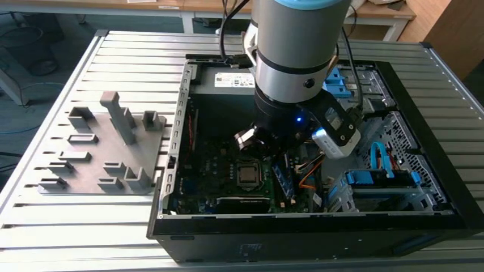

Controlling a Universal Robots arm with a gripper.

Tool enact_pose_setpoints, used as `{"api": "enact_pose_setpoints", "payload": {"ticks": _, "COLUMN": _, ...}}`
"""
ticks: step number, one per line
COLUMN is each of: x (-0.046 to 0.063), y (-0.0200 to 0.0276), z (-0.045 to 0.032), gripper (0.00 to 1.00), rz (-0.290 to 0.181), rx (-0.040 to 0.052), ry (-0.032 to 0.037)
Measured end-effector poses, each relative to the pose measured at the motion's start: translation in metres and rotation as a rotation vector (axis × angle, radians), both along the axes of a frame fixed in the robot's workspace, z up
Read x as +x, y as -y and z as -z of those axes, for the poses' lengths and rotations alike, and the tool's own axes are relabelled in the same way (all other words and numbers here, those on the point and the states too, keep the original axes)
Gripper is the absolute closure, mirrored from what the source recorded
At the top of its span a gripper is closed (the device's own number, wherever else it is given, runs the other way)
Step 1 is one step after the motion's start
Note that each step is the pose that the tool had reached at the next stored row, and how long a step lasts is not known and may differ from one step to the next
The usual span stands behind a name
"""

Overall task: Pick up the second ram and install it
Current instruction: 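Insert the second ram into the second slot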

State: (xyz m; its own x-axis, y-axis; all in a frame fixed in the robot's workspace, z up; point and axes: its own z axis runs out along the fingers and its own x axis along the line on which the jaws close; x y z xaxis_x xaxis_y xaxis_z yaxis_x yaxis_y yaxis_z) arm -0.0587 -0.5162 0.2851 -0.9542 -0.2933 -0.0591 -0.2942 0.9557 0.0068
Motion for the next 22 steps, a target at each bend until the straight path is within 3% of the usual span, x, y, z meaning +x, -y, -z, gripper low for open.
{"api": "enact_pose_setpoints", "payload": {"ticks": 22, "x": 0.0000, "y": 0.0000, "z": 0.0001, "gripper": 0.86, "rz": 0.104, "rx": -0.0025, "ry": 0.0000}}
